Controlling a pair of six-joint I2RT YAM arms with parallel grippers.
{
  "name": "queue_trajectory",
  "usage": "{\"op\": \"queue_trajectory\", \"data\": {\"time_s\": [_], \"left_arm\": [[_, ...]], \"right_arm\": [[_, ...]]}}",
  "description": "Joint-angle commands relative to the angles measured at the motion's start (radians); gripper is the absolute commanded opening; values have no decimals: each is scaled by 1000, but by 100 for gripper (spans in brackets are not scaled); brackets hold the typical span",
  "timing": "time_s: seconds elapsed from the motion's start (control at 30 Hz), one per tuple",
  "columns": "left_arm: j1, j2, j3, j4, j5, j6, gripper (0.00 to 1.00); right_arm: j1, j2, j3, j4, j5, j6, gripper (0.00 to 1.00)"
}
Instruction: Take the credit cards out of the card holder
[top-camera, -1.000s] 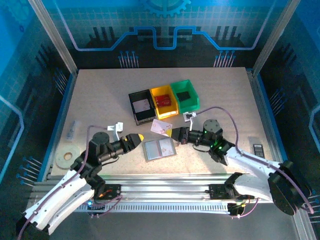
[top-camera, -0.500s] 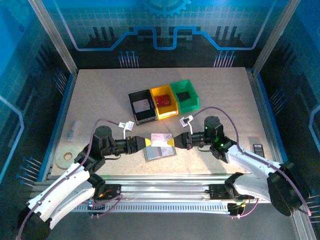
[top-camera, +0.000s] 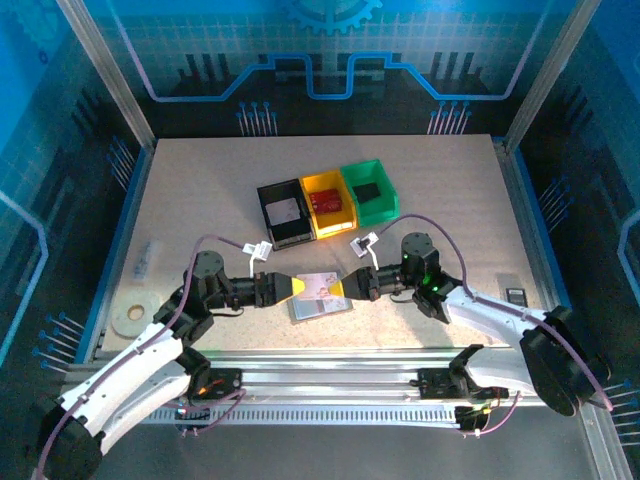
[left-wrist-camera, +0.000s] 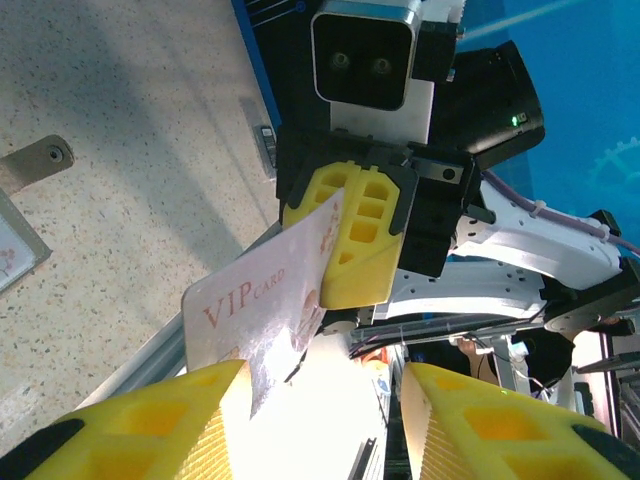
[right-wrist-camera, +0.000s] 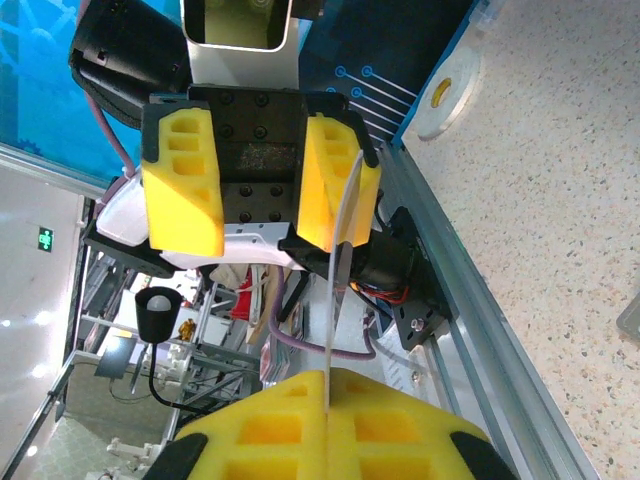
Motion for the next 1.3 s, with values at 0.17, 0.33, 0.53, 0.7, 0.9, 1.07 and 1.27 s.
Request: {"op": "queue_trajectory", "data": {"time_s": [0.17,0.33,0.53,0.7,0.9,1.07,1.27], "left_arm": [[10,-72,37,-209,-42,132,49],[9,-63,31,-191,-49,135,50],[9,-52,17,-92,-36,73,49],[9,-47,-29,5,-16,9,43],[8,-53,-63,19,3,-6,41],[8,-71,-68,10,1,-3,35],[8,-78,-61,2,-5,3,26]], "right_arm": [[-11,-64,40,-160,-12,-118,0],[-2,-84,40,-209,11,-147,0],[47,-44,53,-157,22,-130,0],[69,-3,53,-69,43,-87,0],[70,37,48,57,53,-19,0],[72,59,64,38,47,-28,0],[81,78,71,4,34,-56,0]]}}
